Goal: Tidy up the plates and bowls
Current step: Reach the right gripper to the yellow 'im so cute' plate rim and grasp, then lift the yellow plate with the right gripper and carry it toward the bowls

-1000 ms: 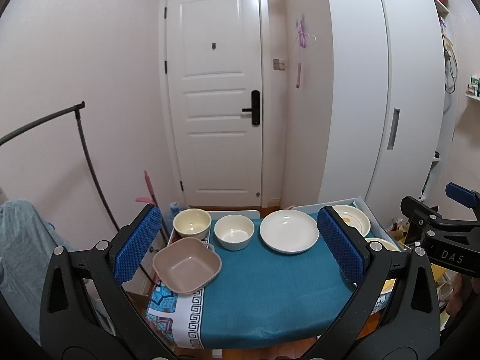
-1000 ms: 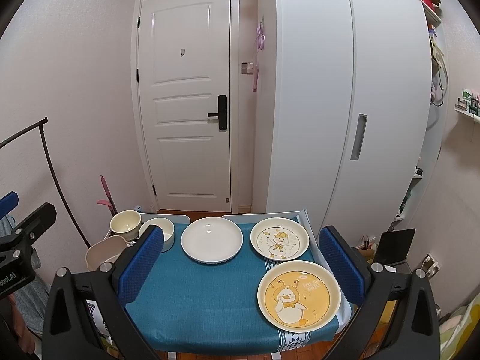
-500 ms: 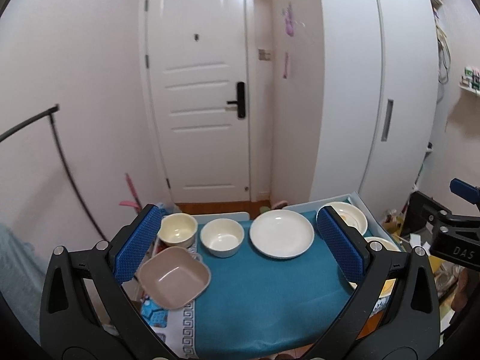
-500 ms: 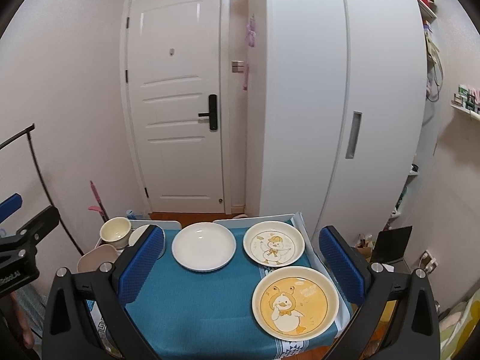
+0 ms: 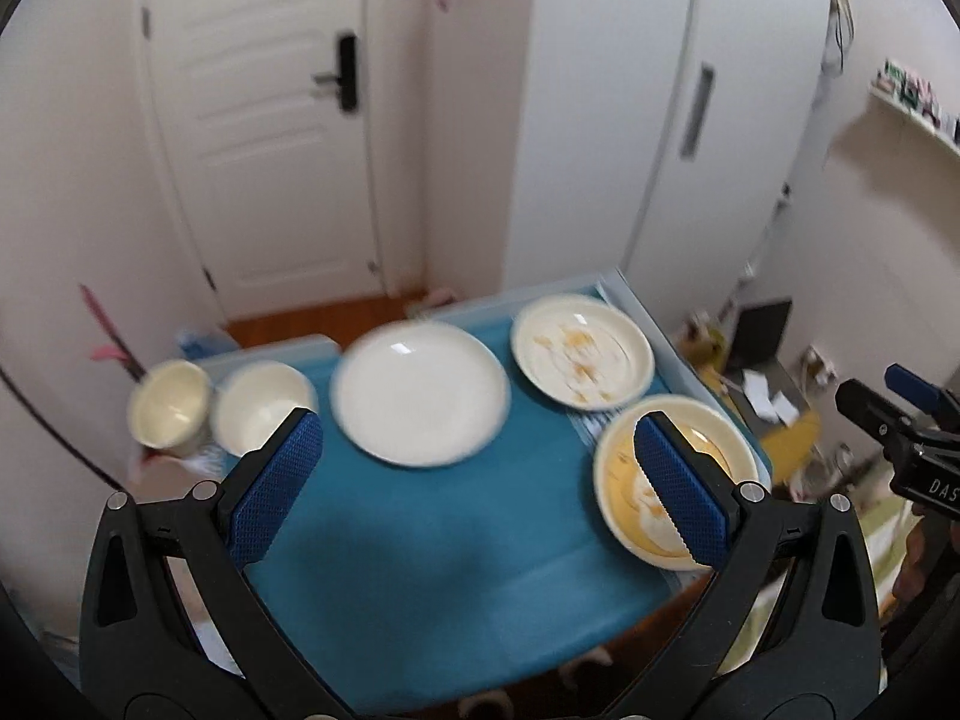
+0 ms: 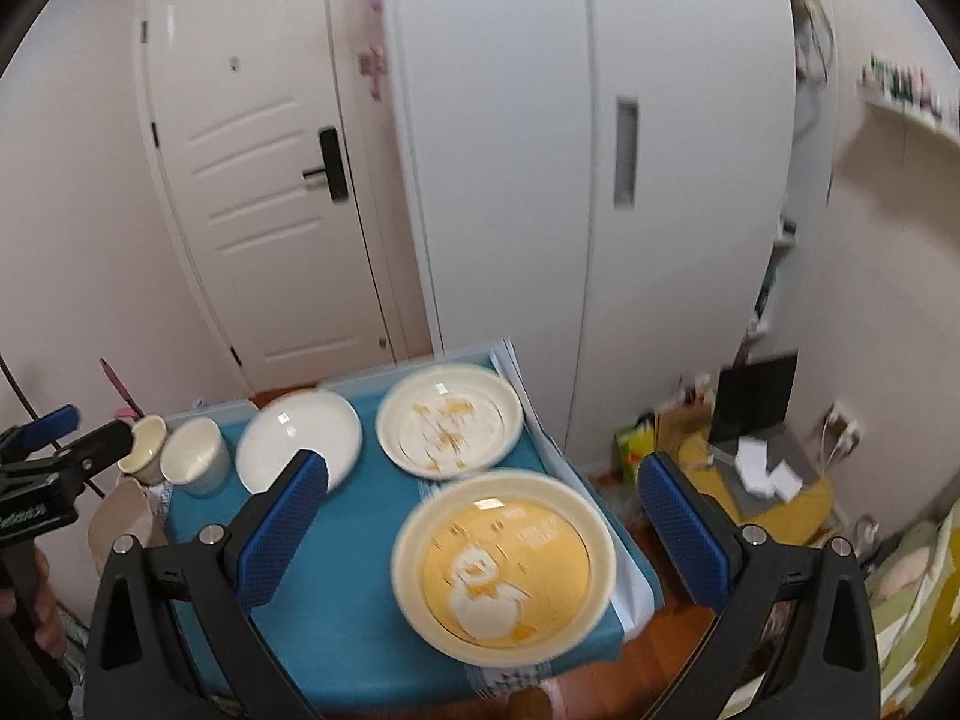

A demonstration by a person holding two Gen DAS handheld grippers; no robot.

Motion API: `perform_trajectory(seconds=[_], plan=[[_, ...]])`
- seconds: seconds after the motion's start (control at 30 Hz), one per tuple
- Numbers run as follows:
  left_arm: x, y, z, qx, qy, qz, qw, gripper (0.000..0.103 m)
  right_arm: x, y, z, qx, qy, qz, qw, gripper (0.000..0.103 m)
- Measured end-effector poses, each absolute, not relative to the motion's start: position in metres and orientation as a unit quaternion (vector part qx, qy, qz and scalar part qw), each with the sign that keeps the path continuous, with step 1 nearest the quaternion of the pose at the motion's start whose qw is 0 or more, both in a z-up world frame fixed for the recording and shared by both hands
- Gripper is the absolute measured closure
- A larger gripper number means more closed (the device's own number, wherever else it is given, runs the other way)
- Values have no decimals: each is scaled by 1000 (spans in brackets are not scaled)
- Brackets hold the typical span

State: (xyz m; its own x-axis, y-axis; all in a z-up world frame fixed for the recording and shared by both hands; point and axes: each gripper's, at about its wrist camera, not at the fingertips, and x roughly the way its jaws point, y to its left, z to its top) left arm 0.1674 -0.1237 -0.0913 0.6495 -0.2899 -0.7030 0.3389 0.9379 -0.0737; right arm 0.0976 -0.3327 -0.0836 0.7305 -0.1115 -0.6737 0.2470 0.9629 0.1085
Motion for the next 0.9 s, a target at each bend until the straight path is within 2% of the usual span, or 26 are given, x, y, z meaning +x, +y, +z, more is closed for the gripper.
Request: perform_trajectory(seconds=[0.17, 0.23, 0.33, 0.4, 0.43, 0.5, 0.73, 0.83, 0.87, 0.9], plan=[[186, -177, -152, 28, 444, -184, 876, 0, 107, -380, -137, 115, 417, -61, 899, 0], [190, -194, -180, 23, 473, -181, 862, 0, 113, -398, -162, 130, 446, -34, 885, 4], [192, -210, -218, 11, 516, -171, 839, 1, 124, -414, -195, 144, 481, 11, 865, 14], [193, -216, -240, 4, 538, -161, 828, 2, 131, -423, -218, 146, 506, 43, 849, 27], [193, -219, -249, 1, 545, -157, 823, 3, 133, -426, -227, 148, 514, 56, 843, 29], [192, -226, -269, -4, 563, -149, 813, 10, 138, -431, -244, 151, 531, 79, 830, 37], [191, -240, -313, -22, 595, -133, 792, 32, 156, -445, -278, 152, 558, 138, 804, 49], [190, -242, -312, -25, 598, -133, 790, 43, 162, -448, -282, 151, 555, 155, 803, 60], [190, -244, -311, -23, 597, -131, 791, 46, 165, -448, -284, 150, 555, 160, 802, 67], [190, -245, -310, -23, 596, -132, 792, 52, 167, -448, -286, 146, 556, 162, 802, 69]])
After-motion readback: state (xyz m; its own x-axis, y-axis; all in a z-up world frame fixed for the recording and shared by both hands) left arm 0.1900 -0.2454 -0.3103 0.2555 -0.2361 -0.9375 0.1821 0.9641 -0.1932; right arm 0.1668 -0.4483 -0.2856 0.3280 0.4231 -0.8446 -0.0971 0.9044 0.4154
